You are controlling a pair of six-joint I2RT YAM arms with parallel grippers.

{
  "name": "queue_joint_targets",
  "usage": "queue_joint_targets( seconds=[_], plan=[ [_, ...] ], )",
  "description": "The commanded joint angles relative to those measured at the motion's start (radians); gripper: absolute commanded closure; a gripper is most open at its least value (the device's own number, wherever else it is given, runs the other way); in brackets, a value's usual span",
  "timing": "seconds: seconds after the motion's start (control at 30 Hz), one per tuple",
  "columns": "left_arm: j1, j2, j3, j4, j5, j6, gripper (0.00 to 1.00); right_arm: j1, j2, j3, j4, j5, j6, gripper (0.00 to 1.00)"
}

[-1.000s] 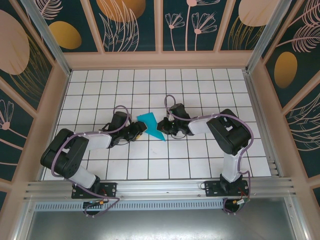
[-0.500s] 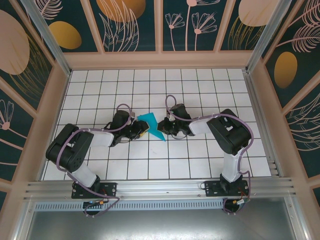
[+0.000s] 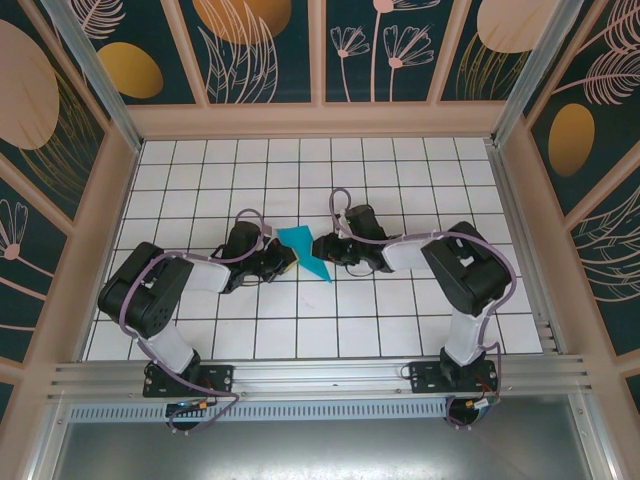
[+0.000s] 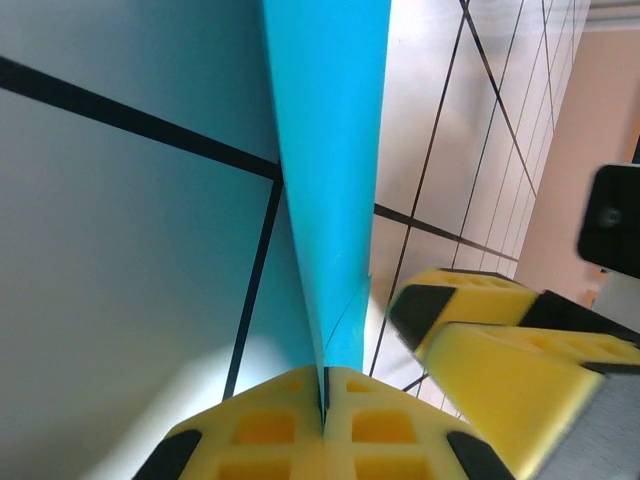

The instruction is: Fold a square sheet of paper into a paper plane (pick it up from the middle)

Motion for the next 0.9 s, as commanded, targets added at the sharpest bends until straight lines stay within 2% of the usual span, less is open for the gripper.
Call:
queue_joint_targets(
  seconds=[0.0,0.1,0.33,0.6,0.87],
  plan=[
    [-0.007,-0.014,0.020,0.020,0.016,-0.005,0.98,0.011,-0.103,-0.043,-0.004,0.110,-0.158,0.55],
    [-0.008,-0.019,0.027,0.008,0.018,-0.011,0.97,0.058,-0.171,-0.089,-0.019,0.260,-0.286,0.49],
    [-0.010,-0.024,0.050,-0.034,0.017,-0.018,0.97,0.207,-0.239,-0.193,0.089,0.552,-0.583,0.51],
    [-0.009,-0.038,0.063,-0.073,0.009,-0.016,0.97,0.302,-0.134,-0.164,0.169,0.654,-0.769,0.55],
    [-0.009,-0.041,0.067,-0.082,0.008,-0.018,0.97,0.344,-0.023,-0.104,0.210,0.723,-0.828,0.57]
  ],
)
